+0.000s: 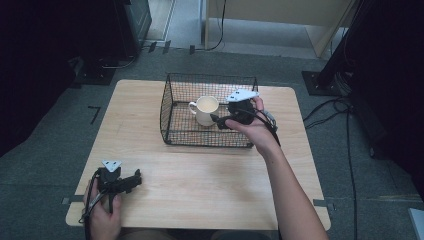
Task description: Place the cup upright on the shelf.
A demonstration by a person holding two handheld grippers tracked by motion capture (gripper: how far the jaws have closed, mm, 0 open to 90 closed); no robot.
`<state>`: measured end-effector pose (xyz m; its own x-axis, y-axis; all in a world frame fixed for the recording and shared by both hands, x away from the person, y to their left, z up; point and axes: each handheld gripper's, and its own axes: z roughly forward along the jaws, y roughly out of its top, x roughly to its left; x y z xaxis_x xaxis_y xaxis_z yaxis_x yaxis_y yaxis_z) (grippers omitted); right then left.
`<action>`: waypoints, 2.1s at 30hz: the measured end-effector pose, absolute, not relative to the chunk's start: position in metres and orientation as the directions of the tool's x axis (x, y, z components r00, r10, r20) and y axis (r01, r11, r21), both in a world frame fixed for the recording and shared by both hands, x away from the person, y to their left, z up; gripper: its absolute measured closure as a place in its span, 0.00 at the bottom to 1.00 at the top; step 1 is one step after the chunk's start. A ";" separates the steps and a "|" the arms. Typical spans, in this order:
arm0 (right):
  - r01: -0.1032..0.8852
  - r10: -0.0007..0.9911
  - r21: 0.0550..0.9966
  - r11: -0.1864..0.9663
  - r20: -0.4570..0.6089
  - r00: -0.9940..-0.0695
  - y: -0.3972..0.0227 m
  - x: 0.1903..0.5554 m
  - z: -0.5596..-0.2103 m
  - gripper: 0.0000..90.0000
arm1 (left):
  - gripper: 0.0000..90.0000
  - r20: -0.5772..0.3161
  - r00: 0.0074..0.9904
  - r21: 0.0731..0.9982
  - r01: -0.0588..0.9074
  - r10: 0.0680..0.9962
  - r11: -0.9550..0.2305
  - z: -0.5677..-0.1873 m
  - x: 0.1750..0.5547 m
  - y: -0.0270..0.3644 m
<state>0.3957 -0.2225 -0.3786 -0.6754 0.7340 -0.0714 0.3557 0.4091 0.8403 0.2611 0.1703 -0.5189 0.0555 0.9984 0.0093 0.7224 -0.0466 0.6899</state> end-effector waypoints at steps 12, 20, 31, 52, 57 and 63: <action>0.363 0.751 0.839 0.406 -0.080 -0.655 -0.251 0.360 -0.390 0.14 | 0.02 0.009 0.055 0.690 0.722 0.998 -0.046 -0.519 0.261 0.170; 0.358 0.759 0.848 0.390 -0.076 -0.646 -0.270 0.340 -0.399 0.14 | 0.02 0.009 0.055 0.690 0.722 0.998 -0.046 -0.519 0.261 0.170; 0.381 0.791 0.862 0.335 -0.037 -0.611 -0.307 0.317 -0.425 0.14 | 0.02 0.010 0.055 0.690 0.722 0.998 -0.046 -0.519 0.261 0.170; 0.452 0.864 0.854 0.260 0.003 -0.503 -0.386 0.265 -0.475 0.14 | 0.02 0.011 0.056 0.689 0.723 0.998 -0.047 -0.519 0.261 0.170; 0.478 0.886 0.847 0.233 0.018 -0.464 -0.407 0.253 -0.489 0.14 | 0.02 0.010 0.056 0.689 0.723 0.998 -0.047 -0.519 0.261 0.170; 0.494 0.898 0.844 0.209 0.034 -0.438 -0.421 0.241 -0.498 0.14 | 0.02 0.010 0.056 0.690 0.723 0.998 -0.047 -0.519 0.261 0.170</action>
